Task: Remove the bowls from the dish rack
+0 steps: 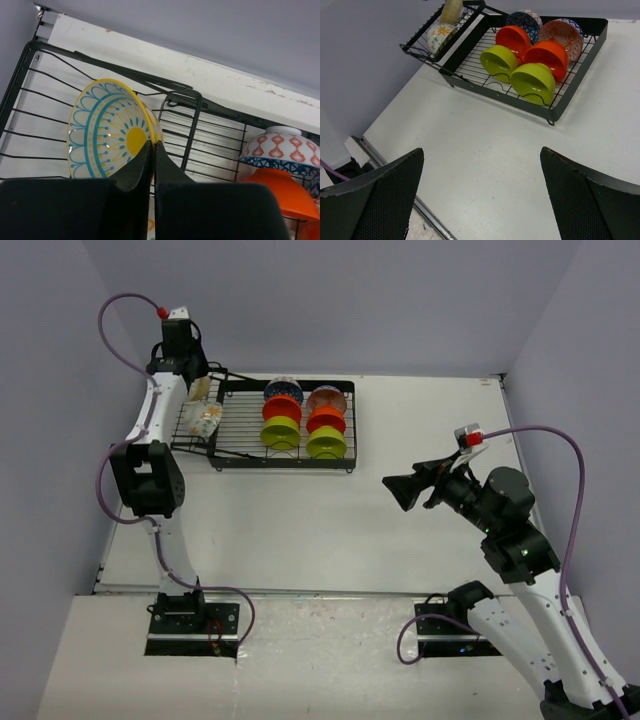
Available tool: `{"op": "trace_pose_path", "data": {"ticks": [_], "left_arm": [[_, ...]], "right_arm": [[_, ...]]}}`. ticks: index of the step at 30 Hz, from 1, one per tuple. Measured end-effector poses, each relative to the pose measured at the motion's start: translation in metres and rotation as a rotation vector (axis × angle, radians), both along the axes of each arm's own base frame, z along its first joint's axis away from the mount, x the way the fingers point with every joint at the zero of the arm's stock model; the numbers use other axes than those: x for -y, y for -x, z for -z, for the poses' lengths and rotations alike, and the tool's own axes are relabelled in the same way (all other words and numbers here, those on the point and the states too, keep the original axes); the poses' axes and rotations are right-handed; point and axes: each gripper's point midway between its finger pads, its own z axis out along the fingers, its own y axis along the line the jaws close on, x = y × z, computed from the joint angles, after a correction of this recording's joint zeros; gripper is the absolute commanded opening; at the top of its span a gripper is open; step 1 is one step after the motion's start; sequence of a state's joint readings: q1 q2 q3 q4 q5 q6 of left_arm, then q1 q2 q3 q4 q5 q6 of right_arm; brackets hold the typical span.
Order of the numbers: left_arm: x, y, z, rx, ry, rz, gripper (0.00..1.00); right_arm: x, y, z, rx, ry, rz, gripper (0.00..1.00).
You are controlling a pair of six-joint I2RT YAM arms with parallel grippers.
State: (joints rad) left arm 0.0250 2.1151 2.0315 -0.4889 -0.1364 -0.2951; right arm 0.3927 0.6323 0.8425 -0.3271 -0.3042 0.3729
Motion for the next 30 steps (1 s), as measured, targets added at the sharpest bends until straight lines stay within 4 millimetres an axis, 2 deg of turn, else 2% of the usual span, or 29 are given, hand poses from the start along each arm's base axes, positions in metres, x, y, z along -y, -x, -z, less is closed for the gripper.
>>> {"op": "trace_pose_path", "data": {"ticks": [4, 8, 11, 14, 17, 21, 25, 26, 28, 30], "left_arm": [[0.007, 0.000, -0.021, 0.042, 0.017, 0.035, 0.00], [0.016, 0.001, -0.053, 0.113, 0.018, 0.096, 0.00], [0.030, 0.001, -0.078, 0.175, -0.009, 0.156, 0.00], [0.062, 0.003, -0.099, 0.226, -0.051, 0.250, 0.00], [0.110, 0.013, -0.116, 0.279, -0.092, 0.367, 0.00], [0.185, 0.050, -0.126, 0.331, -0.135, 0.543, 0.00], [0.250, 0.102, -0.129, 0.379, -0.183, 0.698, 0.00], [0.259, 0.118, -0.129, 0.392, -0.198, 0.730, 0.00], [0.291, 0.147, -0.129, 0.425, -0.212, 0.817, 0.00], [0.311, 0.179, -0.126, 0.454, -0.232, 0.892, 0.00]], "right_arm": [[0.000, 0.000, 0.000, -0.001, 0.001, 0.002, 0.99], [0.001, -0.001, 0.000, -0.001, 0.001, 0.008, 0.99], [0.003, -0.003, 0.000, 0.001, 0.002, 0.026, 0.99], [0.006, -0.007, -0.001, 0.001, -0.002, 0.054, 0.99], [0.011, -0.012, 0.000, -0.012, -0.009, 0.097, 0.99], [0.017, -0.030, 0.001, -0.058, 0.011, 0.172, 0.99], [0.018, -0.062, -0.026, -0.087, 0.034, 0.239, 0.99], [0.019, -0.070, -0.033, -0.087, 0.034, 0.255, 0.99], [0.026, -0.082, -0.045, -0.098, 0.037, 0.285, 0.99], [0.033, -0.093, -0.060, -0.097, 0.031, 0.307, 0.96]]}}
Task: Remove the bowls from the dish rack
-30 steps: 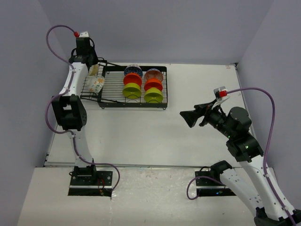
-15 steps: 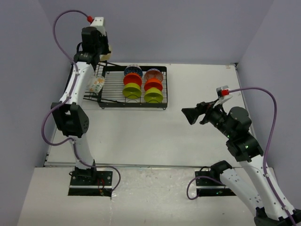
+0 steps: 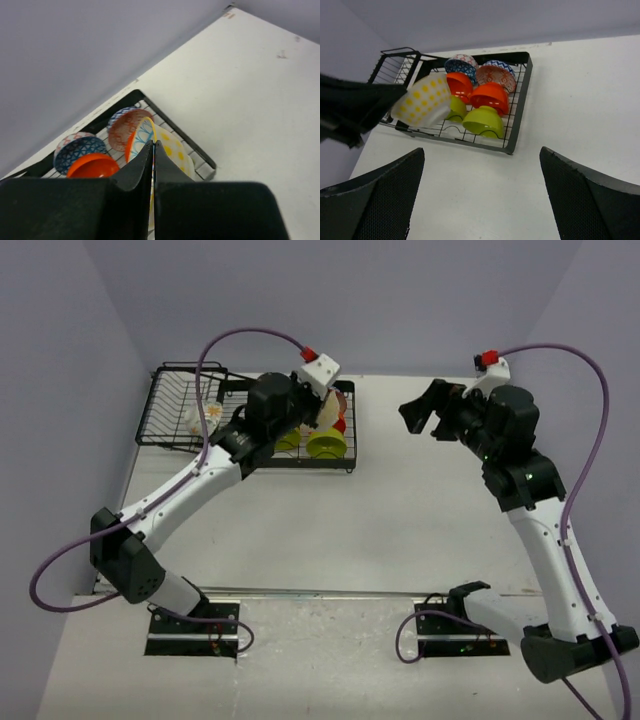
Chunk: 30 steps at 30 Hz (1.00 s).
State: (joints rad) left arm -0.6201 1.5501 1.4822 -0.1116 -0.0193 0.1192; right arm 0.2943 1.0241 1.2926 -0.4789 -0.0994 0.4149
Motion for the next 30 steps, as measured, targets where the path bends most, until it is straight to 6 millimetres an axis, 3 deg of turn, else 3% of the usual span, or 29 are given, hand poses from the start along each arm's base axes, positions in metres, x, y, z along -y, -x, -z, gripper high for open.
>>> {"op": "trace_pose_path", "data": {"ticks": [3, 6, 9, 12, 14, 17, 21, 24, 27, 28, 29, 30], "left_arm": [[0.030, 0.049, 0.002, 0.050, -0.012, 0.117, 0.00], [0.051, 0.089, 0.004, 0.085, 0.010, 0.212, 0.00], [0.057, 0.111, 0.018, 0.092, 0.037, 0.254, 0.00], [0.058, 0.129, 0.053, 0.035, 0.046, 0.276, 0.00], [0.055, 0.138, 0.077, -0.024, 0.051, 0.268, 0.00], [0.043, 0.141, 0.096, -0.099, 0.077, 0.199, 0.00], [0.022, 0.132, 0.090, -0.142, 0.148, 0.037, 0.00], [0.001, 0.121, 0.083, -0.159, 0.179, -0.100, 0.18], [-0.024, 0.106, 0.080, -0.199, 0.193, -0.231, 0.63], [-0.036, 0.100, 0.081, -0.222, 0.203, -0.284, 0.86], [-0.046, 0.095, 0.082, -0.234, 0.208, -0.327, 0.98], [-0.057, 0.090, 0.083, -0.249, 0.222, -0.374, 1.00]], "right_arm": [[0.001, -0.014, -0.019, -0.029, 0.008, -0.013, 0.91], [-0.011, -0.031, -0.022, -0.061, 0.015, -0.061, 0.90], [-0.016, -0.031, 0.022, -0.170, 0.032, -0.089, 0.91], [-0.011, -0.014, 0.081, -0.313, 0.063, -0.084, 0.92], [-0.005, 0.000, 0.110, -0.372, 0.077, -0.066, 0.93], [0.006, 0.019, 0.140, -0.412, 0.080, -0.026, 0.92], [0.012, 0.029, 0.156, -0.430, 0.074, -0.007, 0.95], [0.013, 0.029, 0.151, -0.404, 0.068, -0.004, 0.99], [0.015, 0.033, 0.134, -0.340, 0.057, 0.004, 0.99], [0.016, 0.036, 0.128, -0.318, 0.052, 0.004, 0.99], [0.017, 0.038, 0.122, -0.293, 0.046, 0.004, 0.99], [0.017, 0.040, 0.116, -0.270, 0.040, 0.003, 0.99]]}}
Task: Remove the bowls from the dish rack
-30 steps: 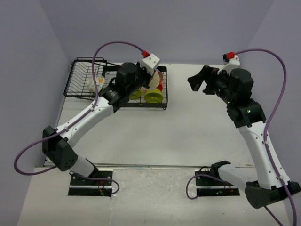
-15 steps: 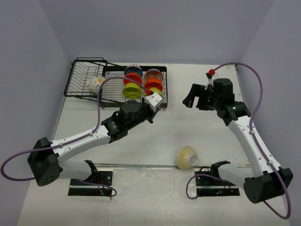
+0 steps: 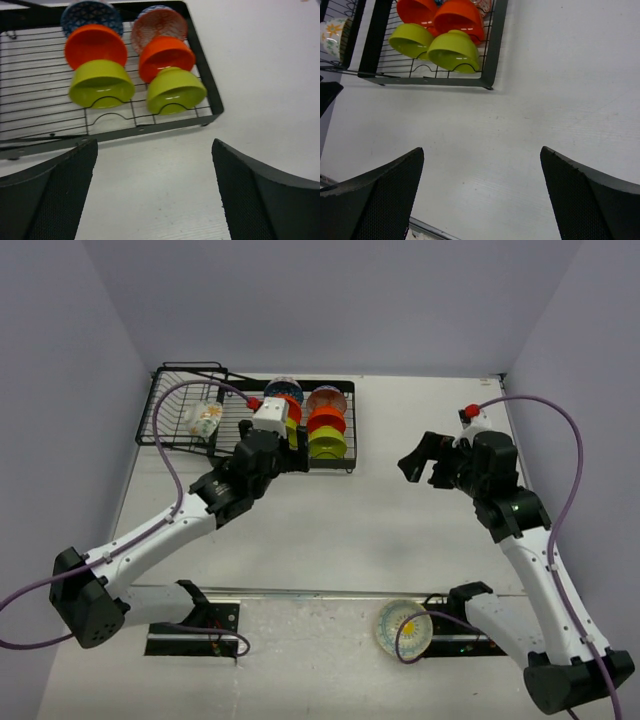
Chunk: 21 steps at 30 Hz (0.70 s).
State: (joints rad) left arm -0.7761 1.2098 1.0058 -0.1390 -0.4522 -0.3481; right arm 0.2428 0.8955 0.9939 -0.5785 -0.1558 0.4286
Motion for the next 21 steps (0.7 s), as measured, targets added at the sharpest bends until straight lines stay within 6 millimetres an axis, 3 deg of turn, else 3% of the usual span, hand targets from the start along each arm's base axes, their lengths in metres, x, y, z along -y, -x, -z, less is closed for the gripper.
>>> {"op": "trace_pose_path", "data": {"ticks": [6, 9, 13, 17, 20, 21], "left_arm": [[-0.064, -0.008, 0.016, -0.112, 0.011, -0.200, 1.00], [-0.076, 0.003, 0.014, -0.133, 0.006, -0.221, 1.00], [-0.085, 0.016, -0.005, -0.129, 0.006, -0.218, 1.00], [-0.066, 0.028, -0.011, -0.156, 0.044, -0.093, 1.00], [-0.020, 0.051, 0.004, -0.227, 0.084, 0.085, 1.00], [0.004, 0.068, 0.012, -0.257, 0.078, 0.153, 1.00]], "right_arm": [[-0.001, 0.009, -0.016, 0.031, 0.001, -0.034, 0.99], [-0.009, 0.012, -0.015, 0.007, 0.007, -0.074, 0.99], [-0.032, 0.038, -0.002, -0.066, 0.011, -0.183, 0.99], [-0.052, 0.075, 0.010, -0.136, 0.042, -0.293, 0.99], [-0.036, 0.082, 0.013, -0.148, 0.090, -0.221, 0.99], [-0.027, 0.080, 0.010, -0.136, 0.108, -0.171, 0.99]]}}
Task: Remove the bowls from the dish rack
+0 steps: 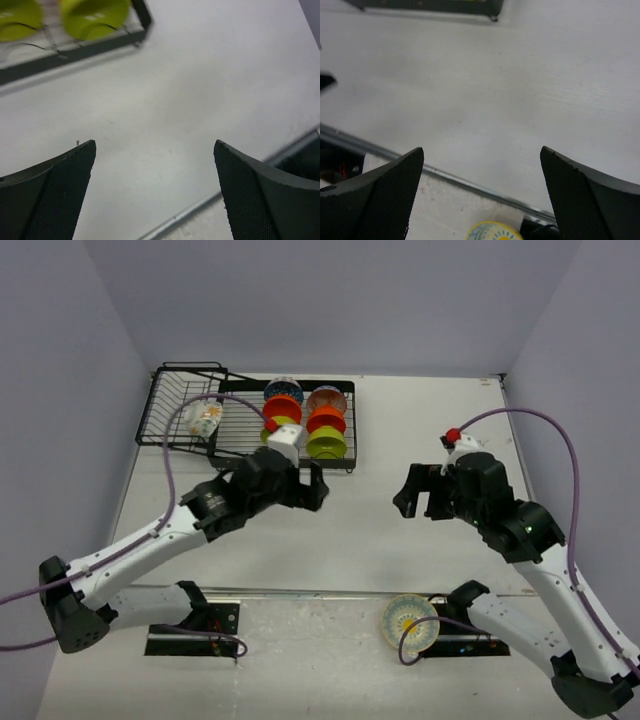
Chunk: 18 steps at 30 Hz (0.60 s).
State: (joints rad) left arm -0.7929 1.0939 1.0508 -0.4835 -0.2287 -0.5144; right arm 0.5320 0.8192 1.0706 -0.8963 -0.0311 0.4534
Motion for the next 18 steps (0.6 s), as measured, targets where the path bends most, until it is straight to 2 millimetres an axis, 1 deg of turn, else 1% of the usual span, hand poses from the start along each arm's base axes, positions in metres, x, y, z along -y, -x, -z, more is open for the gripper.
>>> {"op": "trace_pose_path", "data": {"ticks": [1, 2, 3, 4, 6, 9, 12, 14, 15, 18], "left_arm": [[0.030, 0.021, 0.009, -0.033, 0.004, 0.094, 1.00], [0.051, 0.036, 0.016, -0.051, 0.003, 0.158, 1.00], [0.074, 0.054, 0.026, -0.079, -0.001, 0.228, 1.00], [0.095, 0.072, 0.039, -0.111, -0.009, 0.287, 1.00], [0.125, 0.103, 0.060, -0.163, -0.016, 0.380, 1.00], [0.155, 0.137, 0.083, -0.220, -0.028, 0.476, 1.00], [0.198, 0.167, 0.106, -0.259, -0.068, 0.571, 1.00], [0.223, 0.185, 0.121, -0.279, -0.097, 0.623, 0.99], [0.231, 0.194, 0.128, -0.288, -0.110, 0.646, 0.98], [0.238, 0.210, 0.146, -0.308, -0.157, 0.676, 0.90]], "right_arm": [[0.012, -0.003, -0.006, 0.026, 0.020, 0.060, 0.99], [0.020, -0.005, -0.011, 0.048, 0.033, 0.104, 0.99], [0.030, -0.008, -0.021, 0.087, 0.038, 0.162, 0.99], [0.038, -0.009, -0.032, 0.125, 0.033, 0.207, 0.99], [0.055, -0.009, -0.055, 0.207, 0.012, 0.295, 0.99], [0.083, 0.000, -0.088, 0.331, -0.026, 0.412, 0.99], [0.106, 0.012, -0.118, 0.431, -0.069, 0.487, 0.99], [0.113, 0.018, -0.128, 0.464, -0.086, 0.506, 0.99], [0.114, 0.019, -0.130, 0.471, -0.088, 0.508, 0.99], [0.115, 0.019, -0.129, 0.468, -0.079, 0.506, 0.99]]}}
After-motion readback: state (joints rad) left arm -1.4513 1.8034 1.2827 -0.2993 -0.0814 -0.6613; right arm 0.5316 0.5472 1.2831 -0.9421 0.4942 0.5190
